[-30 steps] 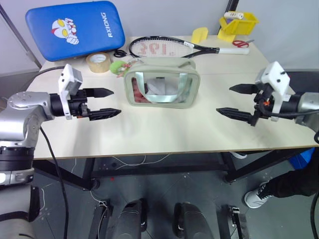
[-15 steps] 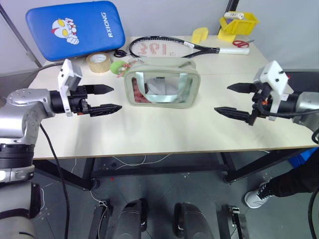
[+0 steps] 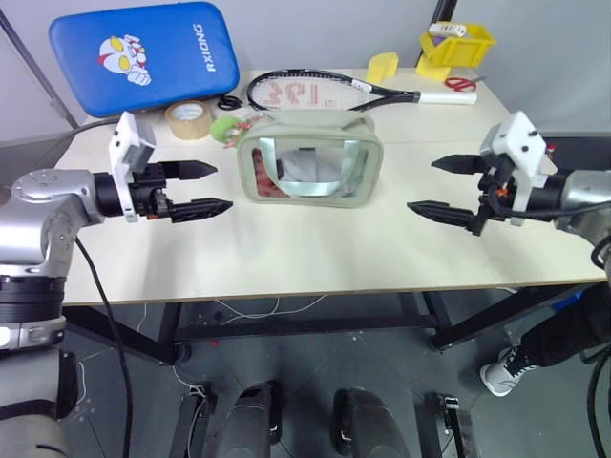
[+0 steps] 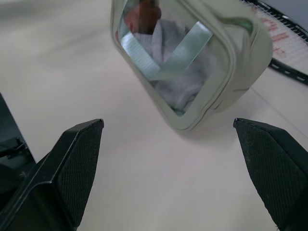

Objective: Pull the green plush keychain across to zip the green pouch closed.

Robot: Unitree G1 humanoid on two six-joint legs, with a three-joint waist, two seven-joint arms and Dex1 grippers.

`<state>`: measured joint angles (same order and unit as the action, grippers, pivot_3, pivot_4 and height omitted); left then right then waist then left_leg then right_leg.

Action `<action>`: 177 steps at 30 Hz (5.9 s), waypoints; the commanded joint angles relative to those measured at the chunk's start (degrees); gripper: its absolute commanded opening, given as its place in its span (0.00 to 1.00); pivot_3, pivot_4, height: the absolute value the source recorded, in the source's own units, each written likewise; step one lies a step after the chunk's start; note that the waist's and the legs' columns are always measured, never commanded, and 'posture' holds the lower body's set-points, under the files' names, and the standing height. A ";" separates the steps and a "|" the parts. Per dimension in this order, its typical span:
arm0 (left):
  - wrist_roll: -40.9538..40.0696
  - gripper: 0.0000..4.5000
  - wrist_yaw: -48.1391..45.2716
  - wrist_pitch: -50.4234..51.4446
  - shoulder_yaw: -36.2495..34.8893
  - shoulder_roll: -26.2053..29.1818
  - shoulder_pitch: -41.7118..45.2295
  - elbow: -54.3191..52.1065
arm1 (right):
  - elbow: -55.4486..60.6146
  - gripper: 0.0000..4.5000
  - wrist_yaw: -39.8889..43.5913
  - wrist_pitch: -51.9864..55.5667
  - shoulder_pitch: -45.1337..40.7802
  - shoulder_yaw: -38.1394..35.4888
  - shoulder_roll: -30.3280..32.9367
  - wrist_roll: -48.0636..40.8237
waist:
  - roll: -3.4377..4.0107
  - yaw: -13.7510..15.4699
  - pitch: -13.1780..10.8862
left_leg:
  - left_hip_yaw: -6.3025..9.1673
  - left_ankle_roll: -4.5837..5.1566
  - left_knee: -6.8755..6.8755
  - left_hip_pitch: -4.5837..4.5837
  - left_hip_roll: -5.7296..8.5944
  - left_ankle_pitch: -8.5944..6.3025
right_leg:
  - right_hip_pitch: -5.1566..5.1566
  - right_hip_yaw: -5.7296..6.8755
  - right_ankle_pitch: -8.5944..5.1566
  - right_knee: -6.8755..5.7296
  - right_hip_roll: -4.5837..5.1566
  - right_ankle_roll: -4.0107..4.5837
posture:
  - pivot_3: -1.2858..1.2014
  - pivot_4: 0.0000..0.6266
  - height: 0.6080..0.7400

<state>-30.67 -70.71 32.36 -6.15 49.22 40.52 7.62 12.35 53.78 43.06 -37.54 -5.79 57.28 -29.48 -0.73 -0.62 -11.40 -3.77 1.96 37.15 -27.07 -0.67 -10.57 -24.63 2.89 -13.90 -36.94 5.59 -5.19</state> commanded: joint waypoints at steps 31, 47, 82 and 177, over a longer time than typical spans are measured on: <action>-7.22 1.00 5.71 0.39 -7.94 -3.91 1.63 -3.70 | -67.18 0.01 7.44 -27.97 -54.00 23.74 -36.24 32.03 | 0.04 -0.53 -0.02 | -0.35 -0.15 -0.08 -0.15 -0.05 0.10 | -0.29 -0.07 0.05 -0.22 -0.14 -0.10 | 0.52 0.24 1.00; -5.59 1.00 4.06 -1.05 -5.72 -4.46 4.11 -0.83 | -27.02 0.01 18.88 -12.70 -34.66 23.37 -26.61 29.04 | 0.02 -0.27 -0.02 | -0.35 -0.13 -0.02 -0.13 -0.05 0.09 | -0.26 -0.05 0.06 -0.26 -0.14 -0.12 | 0.52 0.24 1.00; 6.43 1.00 0.22 -12.04 -2.54 -2.94 8.75 23.36 | -9.12 0.01 14.51 -3.51 -20.11 18.17 -11.19 23.02 | -0.01 -0.07 0.00 | -0.40 -0.11 0.00 -0.09 -0.08 0.08 | -0.24 -0.07 0.06 -0.23 -0.13 -0.11 | 0.52 0.24 1.00; 14.13 0.00 -3.60 -13.62 5.56 -9.20 9.94 15.08 | -13.84 0.99 -1.23 5.05 -32.16 20.03 -28.02 15.36 | -0.03 0.19 0.01 | -0.32 -0.06 0.12 -0.08 -0.09 0.06 | -0.12 -0.01 0.08 -0.26 -0.15 -0.17 | 0.52 0.24 1.00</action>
<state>-16.48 -74.45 19.40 -0.78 39.94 50.18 23.57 -0.38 53.94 49.44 -67.73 14.12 29.32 -15.86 -0.76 -0.43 -11.39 -4.08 1.90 37.28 -27.18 -0.75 -10.51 -24.75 2.88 -13.82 -37.20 5.45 -5.35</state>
